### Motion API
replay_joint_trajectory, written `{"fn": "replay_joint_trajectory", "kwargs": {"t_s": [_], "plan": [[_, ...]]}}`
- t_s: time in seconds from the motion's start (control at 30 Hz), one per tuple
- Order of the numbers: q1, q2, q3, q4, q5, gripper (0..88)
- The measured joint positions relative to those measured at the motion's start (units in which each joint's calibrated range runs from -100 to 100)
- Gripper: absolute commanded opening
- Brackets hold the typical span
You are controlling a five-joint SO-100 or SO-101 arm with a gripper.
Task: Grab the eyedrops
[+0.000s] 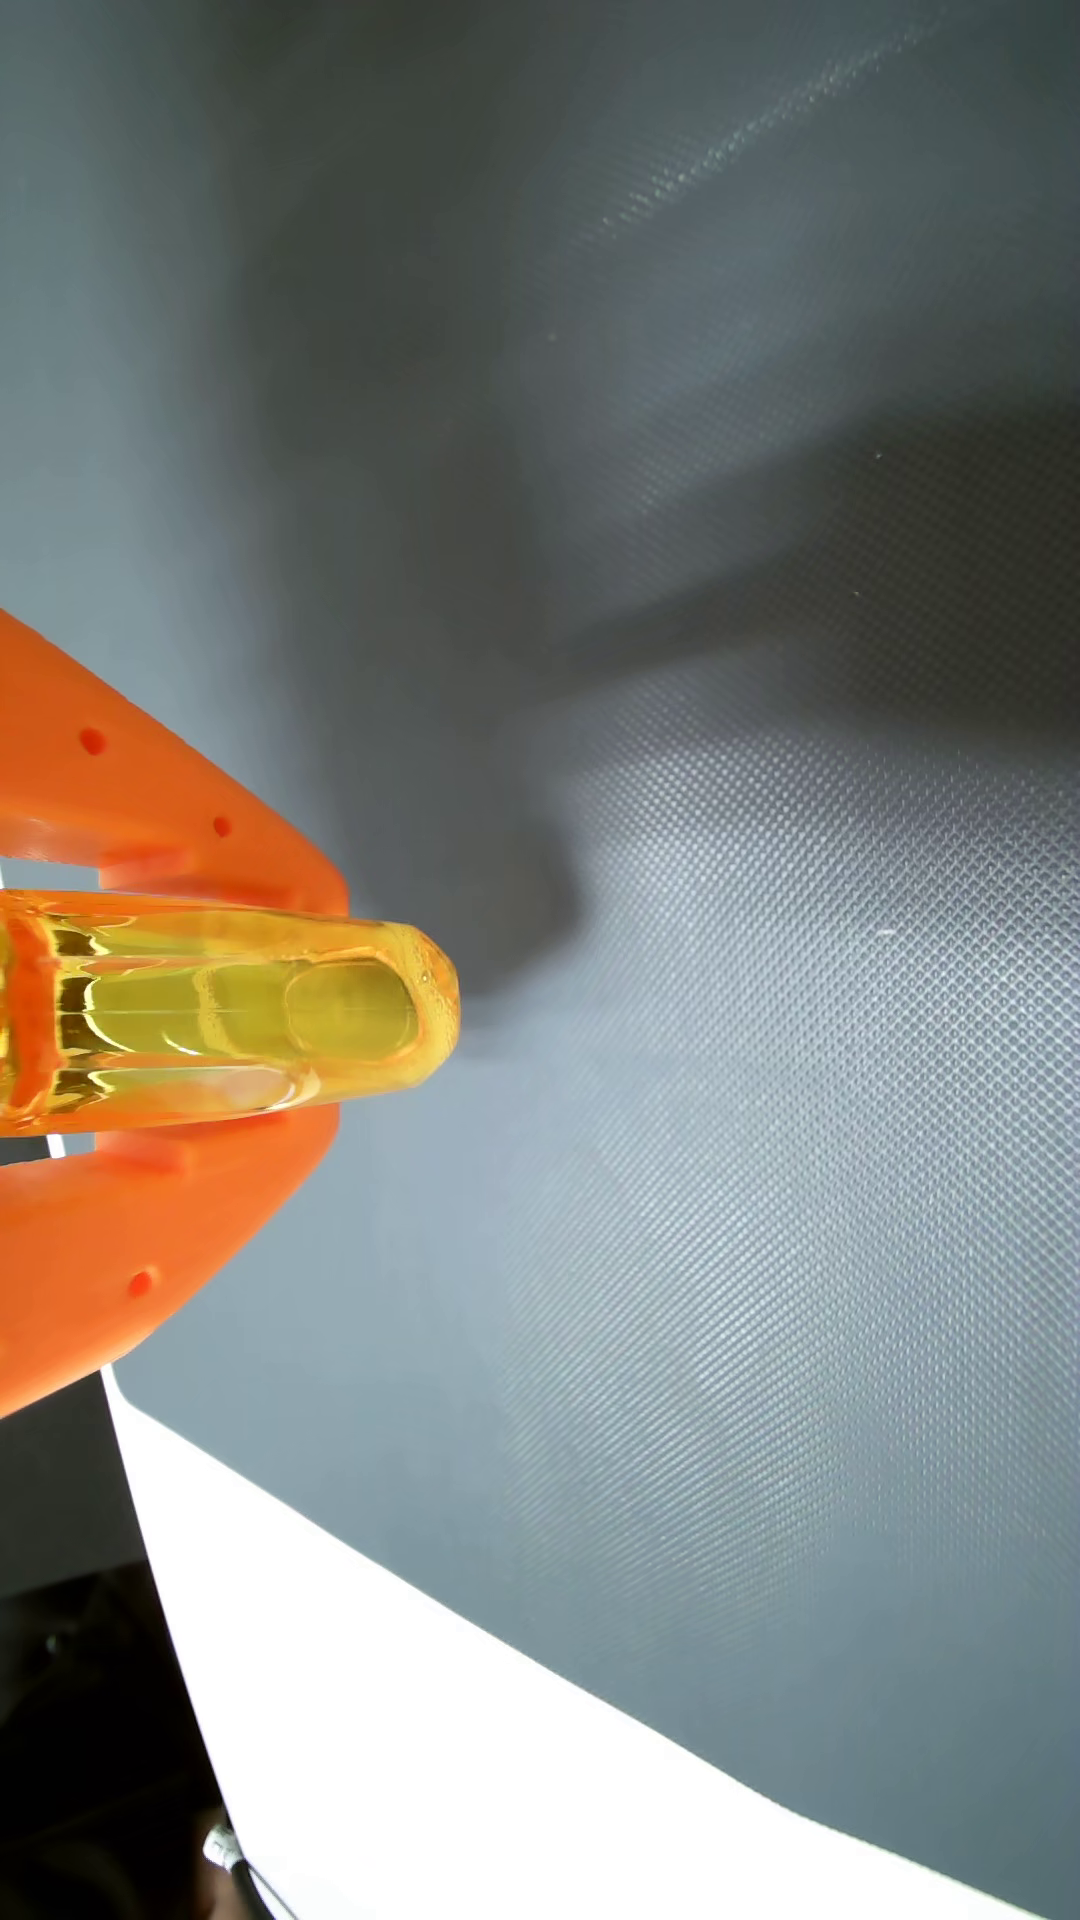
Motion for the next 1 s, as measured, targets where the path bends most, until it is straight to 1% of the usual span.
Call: {"fn": "replay_joint_trajectory", "kwargs": {"t_s": [0.17,0.57,1.0], "plan": [[1.50,0.00,-1.63,0.52,0.00,0.6],[2.25,0.00,-10.47,9.24,0.00,0.6],[4.64,-0.25,-11.29,9.94,0.00,0.6]]}}
